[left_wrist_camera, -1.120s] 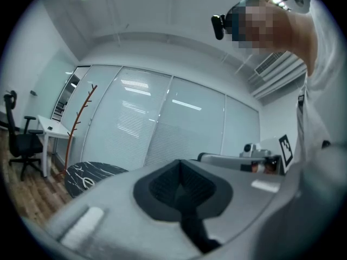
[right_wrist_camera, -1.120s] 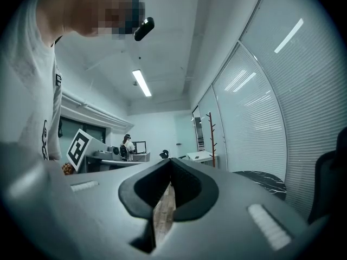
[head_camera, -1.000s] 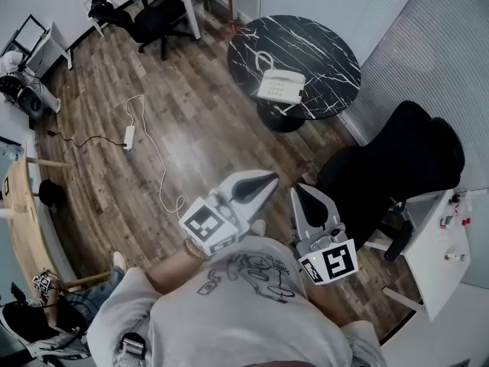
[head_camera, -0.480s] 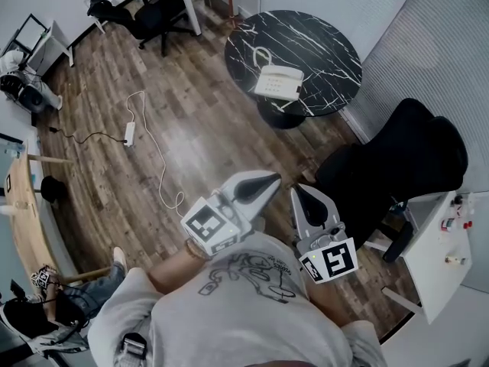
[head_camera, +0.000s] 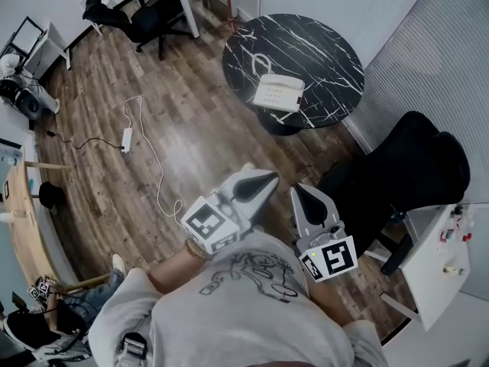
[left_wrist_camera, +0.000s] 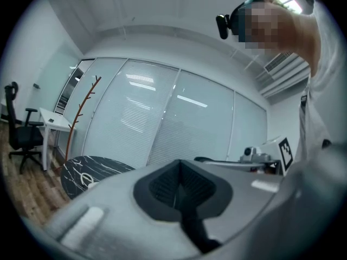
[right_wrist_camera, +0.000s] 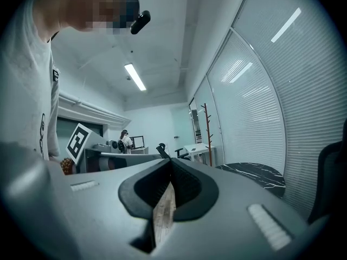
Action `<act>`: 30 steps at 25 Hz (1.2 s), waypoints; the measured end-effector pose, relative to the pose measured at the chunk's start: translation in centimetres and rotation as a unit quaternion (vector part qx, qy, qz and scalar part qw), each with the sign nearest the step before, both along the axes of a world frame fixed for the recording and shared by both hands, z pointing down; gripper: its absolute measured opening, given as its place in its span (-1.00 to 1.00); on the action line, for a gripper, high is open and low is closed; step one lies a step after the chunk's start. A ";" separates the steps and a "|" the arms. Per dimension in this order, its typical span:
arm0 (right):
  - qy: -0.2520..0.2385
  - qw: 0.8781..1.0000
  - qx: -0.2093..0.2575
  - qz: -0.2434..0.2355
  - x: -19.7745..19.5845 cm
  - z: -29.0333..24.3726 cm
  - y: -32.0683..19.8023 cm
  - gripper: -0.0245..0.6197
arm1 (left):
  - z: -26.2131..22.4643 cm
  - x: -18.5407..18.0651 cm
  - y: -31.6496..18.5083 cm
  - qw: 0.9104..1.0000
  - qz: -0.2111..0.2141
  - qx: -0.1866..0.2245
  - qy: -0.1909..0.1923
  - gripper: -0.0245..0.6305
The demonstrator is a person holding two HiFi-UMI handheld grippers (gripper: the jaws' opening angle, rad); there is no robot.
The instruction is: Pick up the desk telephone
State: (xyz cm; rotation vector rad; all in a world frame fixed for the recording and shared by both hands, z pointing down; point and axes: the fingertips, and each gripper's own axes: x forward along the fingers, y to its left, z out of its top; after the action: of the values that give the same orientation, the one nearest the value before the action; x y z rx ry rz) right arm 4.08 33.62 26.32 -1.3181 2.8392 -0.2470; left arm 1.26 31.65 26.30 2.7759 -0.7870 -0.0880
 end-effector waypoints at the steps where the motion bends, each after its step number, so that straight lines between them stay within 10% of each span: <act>1: 0.001 1.000 0.000 0.000 -0.1 0.0 -1.1 -0.90 | 0.0 0.0 -1.1 1.000 0.001 -0.001 0.000 -0.93; 30: 0.013 0.999 -0.028 0.032 -4.1 0.8 -37.8 -0.90 | 1.5 -4.7 -37.9 0.999 0.030 -0.039 0.000 -0.93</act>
State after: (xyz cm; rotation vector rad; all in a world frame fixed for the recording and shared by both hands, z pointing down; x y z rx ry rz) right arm -0.07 -4.20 27.10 -1.4316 2.8255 -0.3134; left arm -3.47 -6.22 27.78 2.7230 -0.6913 -0.0437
